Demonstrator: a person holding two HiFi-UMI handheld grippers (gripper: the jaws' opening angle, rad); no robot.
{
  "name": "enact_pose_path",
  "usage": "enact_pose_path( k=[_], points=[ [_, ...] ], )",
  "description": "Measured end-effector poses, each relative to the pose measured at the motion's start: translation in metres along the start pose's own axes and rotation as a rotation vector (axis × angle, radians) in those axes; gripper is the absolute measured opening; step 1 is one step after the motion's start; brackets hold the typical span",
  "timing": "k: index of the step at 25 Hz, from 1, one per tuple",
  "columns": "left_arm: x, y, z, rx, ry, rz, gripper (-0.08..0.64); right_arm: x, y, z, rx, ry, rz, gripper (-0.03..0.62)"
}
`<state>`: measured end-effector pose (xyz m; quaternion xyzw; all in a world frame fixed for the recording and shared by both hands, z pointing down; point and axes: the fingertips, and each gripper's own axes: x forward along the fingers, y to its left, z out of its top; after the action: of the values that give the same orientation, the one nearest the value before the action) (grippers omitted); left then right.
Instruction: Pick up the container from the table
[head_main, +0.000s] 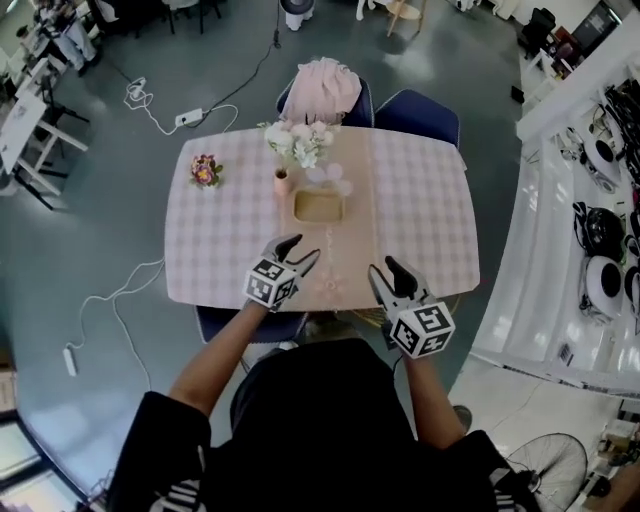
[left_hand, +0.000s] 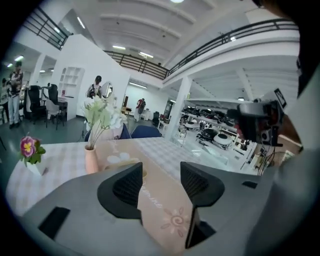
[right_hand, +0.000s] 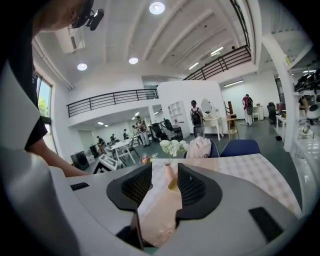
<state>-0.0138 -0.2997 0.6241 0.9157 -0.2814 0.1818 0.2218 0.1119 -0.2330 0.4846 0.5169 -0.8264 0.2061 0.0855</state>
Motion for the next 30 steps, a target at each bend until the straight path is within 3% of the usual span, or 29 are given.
enact_pose_path(
  k=[9,16,20,22,23,25,30],
  points=[
    [0.098,0.055,-0.042,0.103,0.261,0.014,0.215,0.047,-0.070,-0.004,0.075,0.055,0.007,0.141],
    [0.152,0.078,-0.076,0.203,0.445,-0.029,0.215,0.068,-0.103,-0.024,0.152,0.124,0.001,0.141],
    [0.163,0.098,-0.103,0.322,0.626,-0.013,0.209,0.077,-0.115,-0.032,0.175,0.150,-0.003,0.141],
    [0.164,0.108,-0.108,0.391,0.694,0.009,0.147,0.079,-0.120,-0.034,0.182,0.159,-0.010,0.141],
    [0.164,0.111,-0.107,0.409,0.714,0.018,0.083,0.080,-0.122,-0.035,0.185,0.160,-0.012,0.141],
    [0.162,0.113,-0.106,0.409,0.738,0.033,0.038,0.079,-0.123,-0.036,0.189,0.162,-0.017,0.141],
    [0.155,0.110,-0.096,0.379,0.714,0.043,0.017,0.073,-0.118,-0.037,0.212,0.136,-0.024,0.104]
  ],
)
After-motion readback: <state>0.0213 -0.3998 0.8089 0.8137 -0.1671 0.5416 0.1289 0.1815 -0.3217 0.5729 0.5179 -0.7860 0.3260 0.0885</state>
